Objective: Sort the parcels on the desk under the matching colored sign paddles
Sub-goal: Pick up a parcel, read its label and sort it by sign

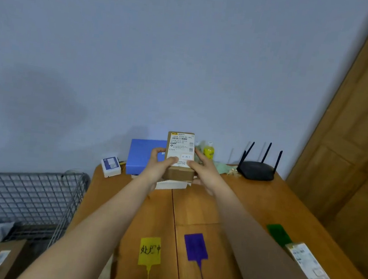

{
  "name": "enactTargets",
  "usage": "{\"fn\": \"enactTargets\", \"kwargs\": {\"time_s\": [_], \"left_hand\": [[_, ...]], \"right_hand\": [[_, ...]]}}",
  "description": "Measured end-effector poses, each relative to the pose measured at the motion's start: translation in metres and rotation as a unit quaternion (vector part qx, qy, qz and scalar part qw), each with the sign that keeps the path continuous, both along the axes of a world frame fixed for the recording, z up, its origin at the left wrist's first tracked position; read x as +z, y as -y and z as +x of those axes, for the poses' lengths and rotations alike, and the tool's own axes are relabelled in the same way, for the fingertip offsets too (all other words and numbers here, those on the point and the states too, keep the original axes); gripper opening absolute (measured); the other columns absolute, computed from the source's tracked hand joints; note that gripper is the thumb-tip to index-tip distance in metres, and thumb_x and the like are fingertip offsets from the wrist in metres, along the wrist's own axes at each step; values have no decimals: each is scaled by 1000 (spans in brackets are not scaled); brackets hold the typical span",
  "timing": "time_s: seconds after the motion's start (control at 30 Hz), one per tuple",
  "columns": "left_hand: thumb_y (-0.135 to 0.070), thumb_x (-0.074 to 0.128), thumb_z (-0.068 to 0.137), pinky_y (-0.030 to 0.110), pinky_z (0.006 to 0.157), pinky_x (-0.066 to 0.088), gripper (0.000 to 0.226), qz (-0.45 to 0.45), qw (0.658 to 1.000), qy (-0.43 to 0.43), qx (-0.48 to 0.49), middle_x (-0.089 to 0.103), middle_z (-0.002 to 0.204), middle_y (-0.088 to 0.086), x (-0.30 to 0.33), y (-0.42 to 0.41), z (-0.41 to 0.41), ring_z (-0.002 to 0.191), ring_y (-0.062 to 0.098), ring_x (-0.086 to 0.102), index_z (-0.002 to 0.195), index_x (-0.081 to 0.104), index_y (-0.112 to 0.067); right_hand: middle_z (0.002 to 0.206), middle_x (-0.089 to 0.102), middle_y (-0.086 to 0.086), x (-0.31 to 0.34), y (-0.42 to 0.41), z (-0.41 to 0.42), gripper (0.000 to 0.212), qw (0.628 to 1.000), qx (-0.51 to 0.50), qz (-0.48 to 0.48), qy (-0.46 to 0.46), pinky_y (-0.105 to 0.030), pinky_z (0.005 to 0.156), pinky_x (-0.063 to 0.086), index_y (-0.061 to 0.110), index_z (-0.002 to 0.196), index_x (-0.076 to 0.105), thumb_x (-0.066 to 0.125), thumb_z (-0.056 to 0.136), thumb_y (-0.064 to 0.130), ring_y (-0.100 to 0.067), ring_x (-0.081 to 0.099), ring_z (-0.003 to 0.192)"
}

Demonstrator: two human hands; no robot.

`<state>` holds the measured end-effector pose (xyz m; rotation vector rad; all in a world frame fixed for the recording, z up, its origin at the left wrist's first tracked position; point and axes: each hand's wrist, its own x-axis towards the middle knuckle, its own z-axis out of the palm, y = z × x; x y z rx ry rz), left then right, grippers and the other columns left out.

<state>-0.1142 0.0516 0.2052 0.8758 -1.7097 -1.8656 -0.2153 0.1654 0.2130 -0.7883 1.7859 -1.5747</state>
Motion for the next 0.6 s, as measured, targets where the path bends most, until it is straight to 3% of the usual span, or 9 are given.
{"fn": "enactTargets", "kwargs": {"time_s": [0.13,0.2,0.3,0.4,0.47,0.6], "left_hand": [[-23,65,86,36,75,52,43,60,997,47,-1,64,111,7,-32,-5,-11,82,18,61,120,38,-25],[-22,66,86,33,68,51,42,92,994,59,4,64,107,6,-46,-10,-10,81,18,60,119,39,-25],[-19,67,85,31,62,48,45,118,991,65,16,62,107,6,-66,-15,-3,89,21,59,120,40,-24],[-16,68,84,34,70,50,50,123,989,76,22,62,112,6,-84,-16,6,99,26,59,123,39,-24],[-15,68,84,38,77,50,51,127,988,81,22,64,111,6,-94,-17,13,97,25,60,124,38,-23],[-14,67,86,33,69,50,52,141,986,84,17,64,115,8,-115,-19,33,93,23,60,126,36,-25]], "right_hand": [[116,59,0,-32,-6,-15,61,997,-2,39,72,-37,75,57,31,146,29,54,93,13,-13,63,88],[117,59,-1,-49,-8,-18,60,993,10,58,100,-34,71,57,31,145,31,55,93,13,-16,64,90],[127,59,-4,-74,-8,-19,62,987,23,76,140,-41,79,57,34,143,33,57,91,12,-25,62,106],[128,59,-6,-96,-10,-14,64,980,23,79,181,-46,86,55,36,141,35,60,88,9,-29,61,111],[125,61,-7,-107,-10,-8,65,976,21,79,200,-43,83,56,36,141,36,61,88,7,-28,62,109],[121,62,-8,-126,-11,10,68,970,18,88,225,-40,75,58,33,142,35,62,86,4,-26,65,101]]}}
